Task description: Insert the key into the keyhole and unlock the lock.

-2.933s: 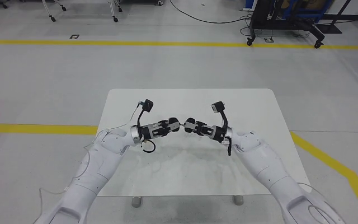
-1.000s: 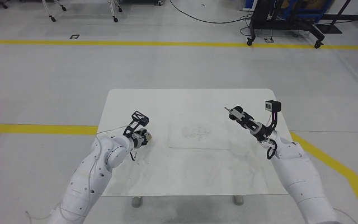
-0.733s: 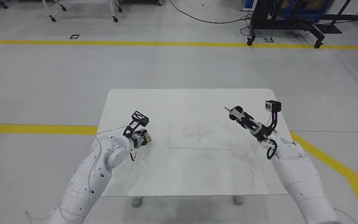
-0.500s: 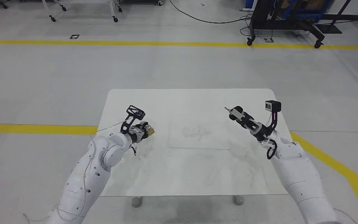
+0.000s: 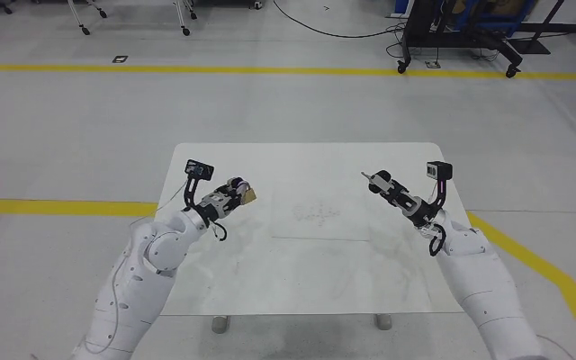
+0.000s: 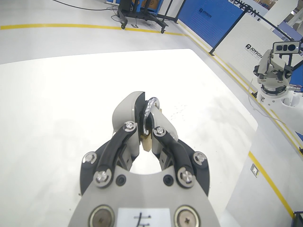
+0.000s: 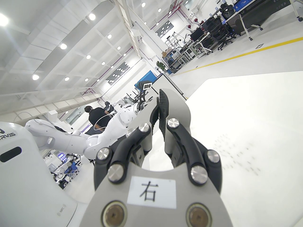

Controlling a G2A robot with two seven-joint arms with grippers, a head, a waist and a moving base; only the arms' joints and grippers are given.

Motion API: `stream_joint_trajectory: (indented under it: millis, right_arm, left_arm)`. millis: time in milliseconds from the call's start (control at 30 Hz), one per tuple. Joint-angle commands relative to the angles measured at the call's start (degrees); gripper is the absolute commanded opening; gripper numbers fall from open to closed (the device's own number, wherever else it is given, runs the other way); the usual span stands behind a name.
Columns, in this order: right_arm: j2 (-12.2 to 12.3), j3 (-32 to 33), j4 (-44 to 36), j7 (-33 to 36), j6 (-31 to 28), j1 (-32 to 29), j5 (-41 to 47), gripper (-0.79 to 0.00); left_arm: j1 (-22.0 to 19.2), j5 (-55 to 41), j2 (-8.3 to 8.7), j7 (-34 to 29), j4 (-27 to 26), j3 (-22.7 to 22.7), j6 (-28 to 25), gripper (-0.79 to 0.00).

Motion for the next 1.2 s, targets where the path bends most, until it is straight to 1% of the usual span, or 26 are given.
stream_joint_trajectory:
  millis: [0, 67, 133, 233, 267, 400, 533, 567, 600, 667, 733, 800, 867, 967, 1067, 1167]
  right_arm:
    - [-0.42, -1.35, -0.81, -1.77, 1.04, -0.24, 0.85, -0.785]
    - [-1.0, -3.49, -0.17, -2.37, 0.83, 0.32, 2.52, -0.785]
    - [-1.69, -5.91, 0.95, -2.64, 0.55, 1.62, 3.89, -0.785]
    - [-2.73, -9.12, 2.78, -3.11, -0.04, 3.83, 5.29, -0.785]
    - [-3.08, -10.22, 3.5, -3.25, 0.12, 4.49, 5.44, -0.785]
    - [-4.18, -13.53, 4.77, -3.54, 1.28, 6.46, 5.47, -0.785]
    - [-4.36, -14.15, 5.02, -2.98, 2.14, 6.88, 6.22, -0.785]
    - [-4.36, -14.15, 5.02, -2.98, 2.14, 6.88, 6.22, -0.785]
    - [-4.36, -14.15, 5.02, -2.98, 2.14, 6.88, 6.22, -0.785]
    - [-4.36, -14.15, 5.02, -2.98, 2.14, 6.88, 6.22, -0.785]
    - [-4.36, -14.15, 5.02, -2.98, 2.14, 6.88, 6.22, -0.785]
    - [-4.42, -14.28, 4.66, -3.47, 2.98, 6.73, 6.02, -0.785]
    - [-4.81, -15.38, 3.17, -5.61, 5.61, 6.68, 3.66, -0.785]
    - [-5.66, -17.7, 1.2, -8.98, 9.25, 6.74, 0.47, -0.785]
    - [-6.44, -19.46, 0.15, -12.95, 12.4, 6.95, -2.75, -0.785]
    - [-7.2, -21.15, -1.19, -16.76, 15.49, 6.79, -5.45, -0.785]
  left_arm:
    - [-2.07, -17.38, -0.82, -3.96, 3.79, 1.43, -0.81, -0.785]
    - [-6.38, -28.17, -1.62, -10.82, 8.7, 3.27, 0.18, -0.785]
    - [-10.38, -36.66, -2.63, -15.66, 13.52, 5.46, 2.89, -0.785]
    - [-15.95, -46.55, -4.24, -20.92, 21.2, 8.4, 6.96, -0.785]
    - [-17.14, -48.02, -4.62, -22.28, 22.65, 9.23, 7.96, -0.785]
    - [-17.14, -48.02, -4.62, -22.28, 22.65, 9.23, 7.96, -0.785]
    - [-17.14, -48.02, -4.62, -22.28, 22.65, 9.23, 7.96, -0.785]
    - [-16.99, -47.64, -4.6, -21.74, 22.52, 9.21, 7.93, -0.785]
    - [-16.01, -46.0, -4.51, -19.95, 21.95, 9.3, 8.35, -0.785]
    - [-14.03, -47.23, -4.47, -18.31, 20.62, 8.93, 11.06, -0.785]
    - [-13.24, -52.26, -4.67, -19.28, 21.32, 8.3, 14.54, -0.785]
    - [-14.24, -56.19, -5.08, -20.5, 23.6, 8.4, 18.8, -0.785]
    - [-16.05, -59.57, -5.69, -21.75, 26.3, 9.05, 22.51, -0.785]
    - [-18.78, -63.7, -6.59, -24.12, 29.89, 9.99, 25.62, -0.785]
    - [-21.37, -66.08, -7.33, -24.32, 32.99, 10.36, 26.02, -0.785]
    - [-22.72, -66.41, -7.79, -23.24, 35.39, 10.62, 24.57, -0.785]
